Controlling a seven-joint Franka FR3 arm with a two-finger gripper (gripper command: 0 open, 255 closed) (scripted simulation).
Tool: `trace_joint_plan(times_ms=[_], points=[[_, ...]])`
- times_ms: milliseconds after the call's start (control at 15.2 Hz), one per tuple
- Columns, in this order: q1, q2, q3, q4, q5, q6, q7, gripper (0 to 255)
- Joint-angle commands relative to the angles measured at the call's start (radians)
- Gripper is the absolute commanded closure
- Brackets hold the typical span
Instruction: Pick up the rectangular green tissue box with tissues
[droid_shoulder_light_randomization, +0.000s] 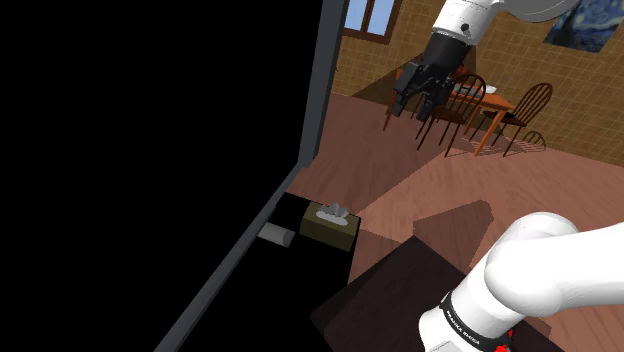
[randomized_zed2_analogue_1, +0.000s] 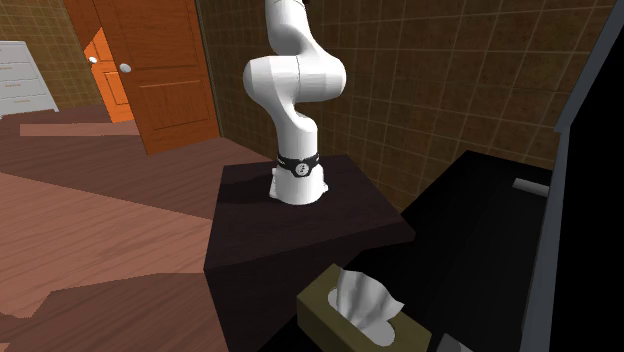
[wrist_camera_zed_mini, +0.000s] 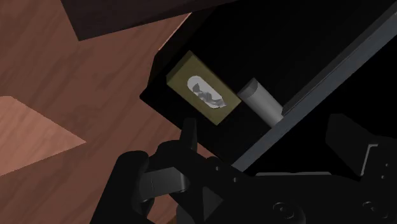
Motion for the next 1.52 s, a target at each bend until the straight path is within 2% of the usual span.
trace_joint_plan(times_ms=[0, 462, 858, 1188, 1452], points=[[0.0, 0.0, 0.0, 0.0, 0.0, 0.0, 0.0, 0], [0.028, 0.141, 0.111, -0.1, -0.116, 0.165, -0.025, 0], [0.034, 0.299, 0.2, -0.165, -0.244, 0.312, -0.009, 0], [0.021, 0.459, 0.266, -0.197, -0.389, 0.425, 0.041, 0], [0.004, 0.607, 0.309, -0.201, -0.543, 0.497, 0.113, 0]])
